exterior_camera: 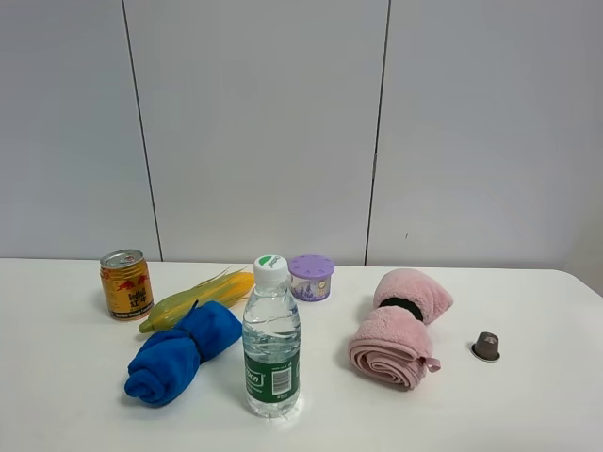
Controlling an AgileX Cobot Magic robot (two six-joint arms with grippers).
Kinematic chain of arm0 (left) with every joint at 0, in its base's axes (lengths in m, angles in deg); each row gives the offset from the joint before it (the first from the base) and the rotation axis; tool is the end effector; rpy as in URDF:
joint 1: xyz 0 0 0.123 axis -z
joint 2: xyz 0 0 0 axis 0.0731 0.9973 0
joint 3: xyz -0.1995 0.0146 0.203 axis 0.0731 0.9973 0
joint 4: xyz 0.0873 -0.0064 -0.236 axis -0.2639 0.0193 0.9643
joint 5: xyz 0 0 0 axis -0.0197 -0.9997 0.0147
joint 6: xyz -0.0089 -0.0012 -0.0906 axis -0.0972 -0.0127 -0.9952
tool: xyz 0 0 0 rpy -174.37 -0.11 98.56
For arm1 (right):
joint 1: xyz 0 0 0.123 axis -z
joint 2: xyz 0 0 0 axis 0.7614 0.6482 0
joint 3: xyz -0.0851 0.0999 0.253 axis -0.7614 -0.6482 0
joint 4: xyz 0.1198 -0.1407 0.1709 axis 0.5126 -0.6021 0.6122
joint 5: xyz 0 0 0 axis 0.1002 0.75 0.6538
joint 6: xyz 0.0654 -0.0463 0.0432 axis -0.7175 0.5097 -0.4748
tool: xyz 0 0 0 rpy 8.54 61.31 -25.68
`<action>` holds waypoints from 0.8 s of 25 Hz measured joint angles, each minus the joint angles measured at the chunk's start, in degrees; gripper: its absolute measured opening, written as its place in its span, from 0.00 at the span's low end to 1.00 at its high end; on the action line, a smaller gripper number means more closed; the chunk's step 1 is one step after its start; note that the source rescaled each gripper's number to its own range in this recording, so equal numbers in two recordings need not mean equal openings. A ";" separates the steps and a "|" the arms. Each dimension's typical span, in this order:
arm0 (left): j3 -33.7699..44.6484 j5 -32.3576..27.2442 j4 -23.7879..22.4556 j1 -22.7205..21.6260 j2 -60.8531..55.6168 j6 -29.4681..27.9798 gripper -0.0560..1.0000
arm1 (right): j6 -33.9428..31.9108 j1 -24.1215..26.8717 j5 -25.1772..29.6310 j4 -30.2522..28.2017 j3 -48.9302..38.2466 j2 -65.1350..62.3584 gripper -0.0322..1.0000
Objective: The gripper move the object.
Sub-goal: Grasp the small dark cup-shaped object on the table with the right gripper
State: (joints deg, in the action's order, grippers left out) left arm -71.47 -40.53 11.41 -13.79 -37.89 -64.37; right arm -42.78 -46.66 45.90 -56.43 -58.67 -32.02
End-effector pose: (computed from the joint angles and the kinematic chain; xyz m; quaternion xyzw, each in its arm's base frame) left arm -0.0056 -0.0214 0.2823 0.0532 0.8428 -0.0089 0.5356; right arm 0.0548 -0.0037 0.2680 0.0186 0.9393 -0.0161 0.3422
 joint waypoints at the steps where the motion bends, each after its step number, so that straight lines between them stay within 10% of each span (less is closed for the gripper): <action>1: 0.00 0.00 0.00 0.00 0.00 0.00 1.00 | 0.00 0.00 -0.05 0.00 0.10 2.33 0.98; 20: 0.00 0.00 0.07 0.00 0.00 0.00 1.00 | 0.00 0.00 -5.25 0.06 34.02 41.94 0.98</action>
State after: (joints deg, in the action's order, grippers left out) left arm -71.47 -40.53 11.49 -13.79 -37.89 -64.37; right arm -42.78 -46.66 40.65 -56.37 -24.65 9.91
